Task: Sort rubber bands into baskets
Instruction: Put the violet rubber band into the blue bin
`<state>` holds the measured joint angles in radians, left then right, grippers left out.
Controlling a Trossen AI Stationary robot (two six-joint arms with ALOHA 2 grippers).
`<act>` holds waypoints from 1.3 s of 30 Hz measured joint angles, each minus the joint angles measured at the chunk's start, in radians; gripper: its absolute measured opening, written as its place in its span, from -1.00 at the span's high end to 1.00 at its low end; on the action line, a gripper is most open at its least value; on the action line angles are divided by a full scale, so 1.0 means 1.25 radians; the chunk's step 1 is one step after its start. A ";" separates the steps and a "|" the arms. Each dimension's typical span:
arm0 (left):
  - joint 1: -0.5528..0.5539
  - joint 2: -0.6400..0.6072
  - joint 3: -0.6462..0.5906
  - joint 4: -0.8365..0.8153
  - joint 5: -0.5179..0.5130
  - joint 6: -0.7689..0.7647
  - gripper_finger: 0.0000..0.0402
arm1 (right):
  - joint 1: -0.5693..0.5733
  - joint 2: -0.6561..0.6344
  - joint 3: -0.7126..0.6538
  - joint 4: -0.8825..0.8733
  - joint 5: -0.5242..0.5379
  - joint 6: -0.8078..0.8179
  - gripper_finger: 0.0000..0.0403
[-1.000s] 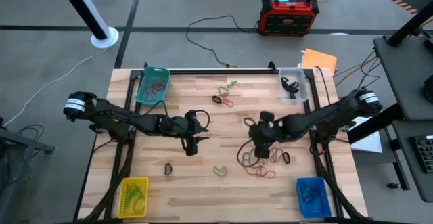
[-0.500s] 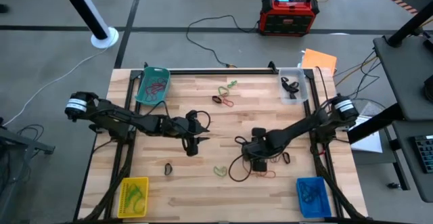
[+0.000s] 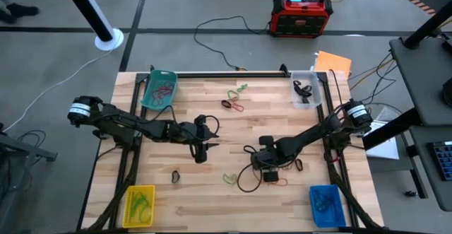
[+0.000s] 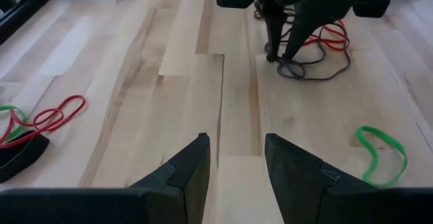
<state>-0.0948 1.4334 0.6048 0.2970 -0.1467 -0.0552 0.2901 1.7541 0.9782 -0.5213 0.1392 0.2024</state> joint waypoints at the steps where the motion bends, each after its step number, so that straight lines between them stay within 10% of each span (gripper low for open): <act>1: 0.000 0.000 0.000 0.000 0.000 0.002 0.36 | 0.000 0.000 -0.002 0.007 0.003 -0.009 0.73; 16: 0.000 0.000 0.000 0.028 0.000 0.002 0.36 | 0.002 -0.139 -0.059 0.149 0.071 -0.033 0.96; 33: -0.004 0.026 0.000 0.196 0.007 -0.006 0.36 | 0.006 -0.314 -0.377 0.936 0.120 -0.150 0.96; 39: -0.004 0.041 0.000 0.195 0.002 -0.005 0.36 | 0.009 -0.383 -0.353 0.913 -0.045 -0.137 0.96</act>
<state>-0.0994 1.4841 0.6052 0.5411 -0.1441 -0.0616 0.3012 1.2758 0.5370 0.6200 0.0827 0.0317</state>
